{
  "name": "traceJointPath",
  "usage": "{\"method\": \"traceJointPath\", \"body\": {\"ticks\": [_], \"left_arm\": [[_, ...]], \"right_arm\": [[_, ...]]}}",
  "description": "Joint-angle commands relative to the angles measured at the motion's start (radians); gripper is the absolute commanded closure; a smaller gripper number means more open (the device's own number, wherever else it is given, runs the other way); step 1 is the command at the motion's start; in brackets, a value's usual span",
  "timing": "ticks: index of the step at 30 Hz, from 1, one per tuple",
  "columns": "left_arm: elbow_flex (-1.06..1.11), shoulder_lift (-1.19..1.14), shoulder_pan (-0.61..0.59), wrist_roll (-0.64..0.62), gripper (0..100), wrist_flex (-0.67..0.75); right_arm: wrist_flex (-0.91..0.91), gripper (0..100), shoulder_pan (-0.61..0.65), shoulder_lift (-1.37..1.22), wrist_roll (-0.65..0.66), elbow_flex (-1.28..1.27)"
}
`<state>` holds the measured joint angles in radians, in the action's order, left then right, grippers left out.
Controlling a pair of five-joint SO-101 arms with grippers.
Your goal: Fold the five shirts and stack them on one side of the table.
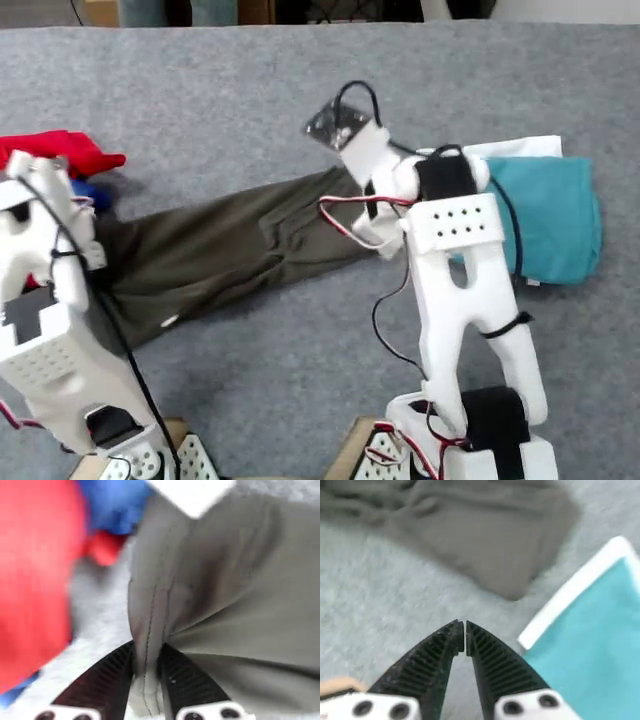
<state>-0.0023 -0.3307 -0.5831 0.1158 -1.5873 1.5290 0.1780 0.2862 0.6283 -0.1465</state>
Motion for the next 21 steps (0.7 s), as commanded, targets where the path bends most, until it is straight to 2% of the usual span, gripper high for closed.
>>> {"method": "traceJointPath", "body": {"ticks": [1,4,9,15,21], "left_arm": [[-0.211,0.012,-0.041,0.095,97,-0.176],[-0.245,0.021,-0.024,0.089,97,-0.172],[-0.246,0.021,0.134,0.032,97,-0.172],[-0.252,0.044,0.418,-0.086,97,-0.172],[-0.315,0.063,0.748,-0.158,97,-0.169]], "right_arm": [[-0.005,98.4,0.003,0.018,-0.023,0.128],[-0.005,98.4,-0.012,-0.051,-0.021,0.208],[0.02,98.4,-0.094,-0.104,-0.02,0.437],[0.026,98.4,-0.31,-0.096,-0.018,0.651],[0.002,98.4,-0.572,-0.064,-0.018,0.68]]}}
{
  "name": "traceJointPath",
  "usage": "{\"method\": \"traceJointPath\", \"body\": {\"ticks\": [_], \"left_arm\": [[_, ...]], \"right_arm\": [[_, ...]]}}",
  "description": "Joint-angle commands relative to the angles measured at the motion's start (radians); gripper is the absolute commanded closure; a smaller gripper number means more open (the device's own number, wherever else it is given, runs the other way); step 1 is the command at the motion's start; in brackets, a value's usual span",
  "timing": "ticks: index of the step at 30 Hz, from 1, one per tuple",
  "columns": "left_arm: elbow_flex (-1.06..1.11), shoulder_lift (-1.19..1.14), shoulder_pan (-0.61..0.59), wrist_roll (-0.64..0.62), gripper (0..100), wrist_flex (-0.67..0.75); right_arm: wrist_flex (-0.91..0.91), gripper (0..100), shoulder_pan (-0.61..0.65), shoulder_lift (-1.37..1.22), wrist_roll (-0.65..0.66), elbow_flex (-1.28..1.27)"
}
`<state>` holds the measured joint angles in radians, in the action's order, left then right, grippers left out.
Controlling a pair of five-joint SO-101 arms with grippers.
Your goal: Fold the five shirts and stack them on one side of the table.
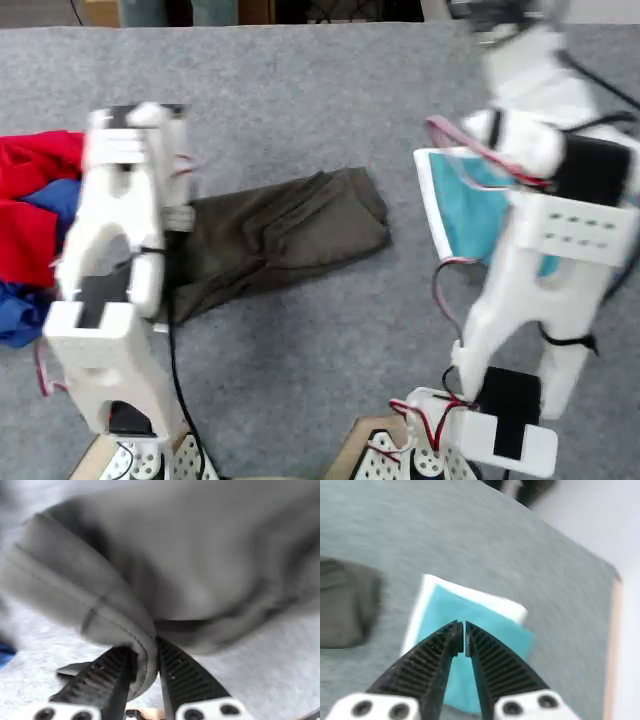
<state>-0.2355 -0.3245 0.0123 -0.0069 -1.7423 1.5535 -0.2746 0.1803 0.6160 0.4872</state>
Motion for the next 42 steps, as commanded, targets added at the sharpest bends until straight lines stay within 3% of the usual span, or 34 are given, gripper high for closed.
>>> {"method": "traceJointPath", "body": {"ticks": [1,6,12,21,29,42], "left_arm": [[-0.108,0.057,0.203,-0.04,97,-0.011],[-0.252,0.055,0.395,-0.044,97,-0.008],[-0.364,-0.023,0.487,-0.183,97,0.124],[-0.639,-0.252,0.458,-0.327,97,0.199],[-0.986,-0.437,0.398,-0.333,97,0.19],[-1.199,-0.634,0.424,-0.431,97,0.198]], "right_arm": [[-0.029,98.4,-0.161,0.042,-0.006,0.047],[-0.048,98.4,-0.305,0.039,0.075,0.044],[-0.041,98.4,-0.315,0.039,0.091,0.044],[-0.048,98.4,-0.315,0.039,0.135,0.001],[-0.041,98.4,-0.269,0.039,0.135,-0.001],[-0.04,98.4,-0.215,0.039,0.133,-0.013]]}}
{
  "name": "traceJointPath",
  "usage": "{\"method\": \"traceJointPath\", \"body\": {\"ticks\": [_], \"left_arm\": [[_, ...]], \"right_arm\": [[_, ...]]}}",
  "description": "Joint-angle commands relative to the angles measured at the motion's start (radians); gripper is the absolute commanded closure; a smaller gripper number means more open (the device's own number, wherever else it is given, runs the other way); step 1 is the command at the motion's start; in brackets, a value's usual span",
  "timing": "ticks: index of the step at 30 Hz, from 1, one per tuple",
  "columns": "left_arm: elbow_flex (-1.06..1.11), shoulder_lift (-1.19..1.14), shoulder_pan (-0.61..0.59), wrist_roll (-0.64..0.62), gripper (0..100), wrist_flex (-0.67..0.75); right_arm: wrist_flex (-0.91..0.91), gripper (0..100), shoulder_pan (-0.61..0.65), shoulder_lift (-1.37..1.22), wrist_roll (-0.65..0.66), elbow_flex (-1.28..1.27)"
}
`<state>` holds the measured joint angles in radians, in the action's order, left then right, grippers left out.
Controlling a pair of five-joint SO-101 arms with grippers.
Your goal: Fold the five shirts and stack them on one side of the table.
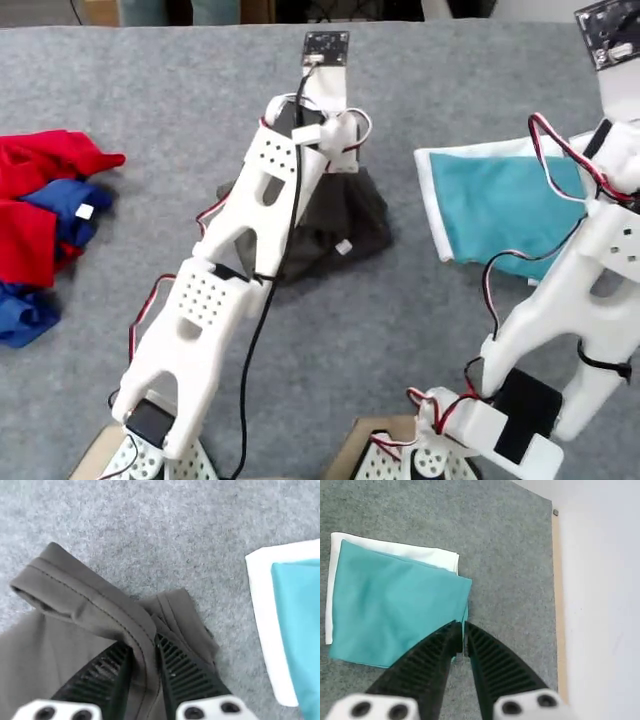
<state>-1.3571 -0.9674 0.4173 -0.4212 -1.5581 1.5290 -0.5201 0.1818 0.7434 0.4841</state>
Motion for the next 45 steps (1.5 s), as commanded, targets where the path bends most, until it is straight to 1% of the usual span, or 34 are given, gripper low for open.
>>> {"method": "traceJointPath", "body": {"ticks": [1,8,9,13,15,17,19,22,24,26,30,34,36,40,43,45], "left_arm": [[-0.087,0.002,0.028,-0.017,97,0.012],[-0.104,-0.023,0.045,-0.018,96,0.008],[-0.099,-0.023,0.045,-0.018,93,0.005],[-0.105,-0.014,0.039,-0.018,74,-0.043],[-0.113,-0.012,0.035,-0.014,71,-0.074],[-0.173,0.008,0.013,-0.011,73,-0.135],[-0.259,0.029,-0.027,0.0,79,-0.201],[-0.312,0.069,-0.107,0.104,91,-0.203],[-0.291,0.115,-0.156,0.199,98,-0.204],[-0.211,0.146,-0.228,0.265,96,-0.204],[0.002,0.187,-0.418,0.29,97,-0.204],[0.265,0.207,-0.591,0.387,97,-0.204],[0.381,0.213,-0.673,0.427,97,-0.203],[0.558,0.213,-0.802,0.439,97,-0.19],[0.697,0.221,-0.852,0.479,97,-0.106],[0.797,0.23,-0.868,0.499,97,-0.041]], "right_arm": [[-0.018,98.4,0.04,0.039,0.006,-0.022],[-0.023,98.4,0.055,0.041,0.006,-0.031],[-0.023,98.4,0.055,0.039,0.006,-0.028],[-0.029,98.3,0.051,0.042,0.002,-0.019],[-0.021,98.3,0.051,0.039,-0.012,0.008],[-0.015,98.3,0.055,0.038,-0.063,0.025],[-0.015,98.3,0.08,0.038,-0.114,0.022],[0.02,98.3,0.164,0.036,-0.133,-0.018],[0.057,98.3,0.264,0.036,-0.133,-0.05],[0.094,98.3,0.388,0.036,-0.137,-0.09],[0.098,98.3,0.631,-0.002,-0.229,-0.216],[-0.021,98.3,0.798,-0.145,-0.276,-0.344],[-0.084,98.3,0.844,-0.243,-0.275,-0.377],[-0.175,98.3,0.887,-0.443,-0.275,-0.351],[-0.169,98.3,0.885,-0.564,-0.275,-0.249],[-0.118,98.3,0.885,-0.628,-0.275,-0.148]]}}
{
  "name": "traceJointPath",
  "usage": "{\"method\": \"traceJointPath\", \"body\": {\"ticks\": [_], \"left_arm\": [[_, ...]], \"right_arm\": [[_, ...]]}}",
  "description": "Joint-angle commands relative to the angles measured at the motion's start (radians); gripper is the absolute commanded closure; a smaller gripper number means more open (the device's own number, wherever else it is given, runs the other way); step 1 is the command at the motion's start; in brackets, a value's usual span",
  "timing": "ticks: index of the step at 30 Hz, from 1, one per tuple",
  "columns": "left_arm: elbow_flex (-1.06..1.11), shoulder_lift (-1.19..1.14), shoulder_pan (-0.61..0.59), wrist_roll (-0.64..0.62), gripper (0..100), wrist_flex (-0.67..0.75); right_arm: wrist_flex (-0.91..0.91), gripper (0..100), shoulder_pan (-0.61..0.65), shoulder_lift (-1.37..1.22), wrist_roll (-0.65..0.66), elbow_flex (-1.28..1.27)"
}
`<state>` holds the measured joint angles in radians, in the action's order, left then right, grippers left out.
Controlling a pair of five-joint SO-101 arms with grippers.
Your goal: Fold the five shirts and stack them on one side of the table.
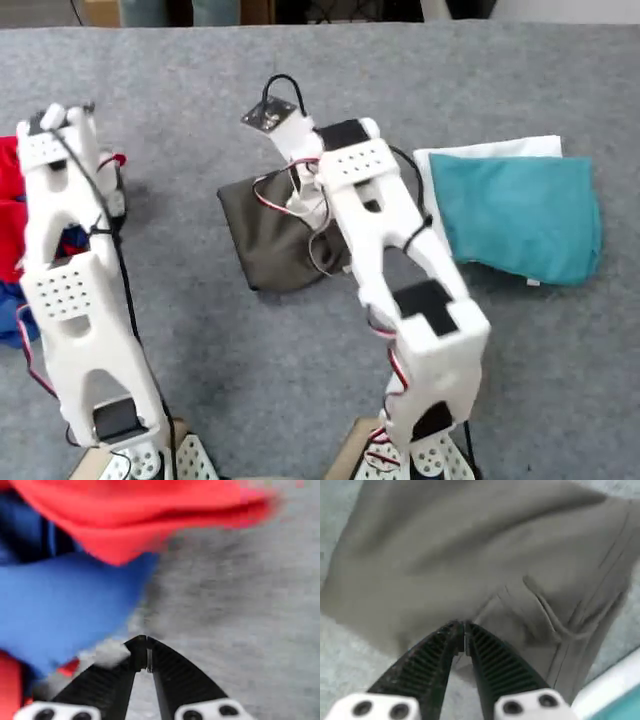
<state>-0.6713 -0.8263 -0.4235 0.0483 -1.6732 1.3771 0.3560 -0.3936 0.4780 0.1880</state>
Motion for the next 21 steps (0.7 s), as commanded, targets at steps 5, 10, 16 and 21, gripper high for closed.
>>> {"method": "traceJointPath", "body": {"ticks": [5,10,16,21], "left_arm": [[0.375,0.276,-0.028,0.058,97,0.224],[0.76,0.543,-0.024,0.066,97,0.512],[1.043,0.71,0.022,0.058,97,0.775],[1.058,0.689,0.051,0.058,97,0.824]], "right_arm": [[0.167,98.3,0.014,-0.222,-0.009,0.42],[0.327,98.3,0.002,-0.4,-0.009,0.676],[0.39,98.3,-0.083,-0.522,-0.011,0.797],[0.391,98.4,-0.153,-0.49,-0.011,0.731]]}}
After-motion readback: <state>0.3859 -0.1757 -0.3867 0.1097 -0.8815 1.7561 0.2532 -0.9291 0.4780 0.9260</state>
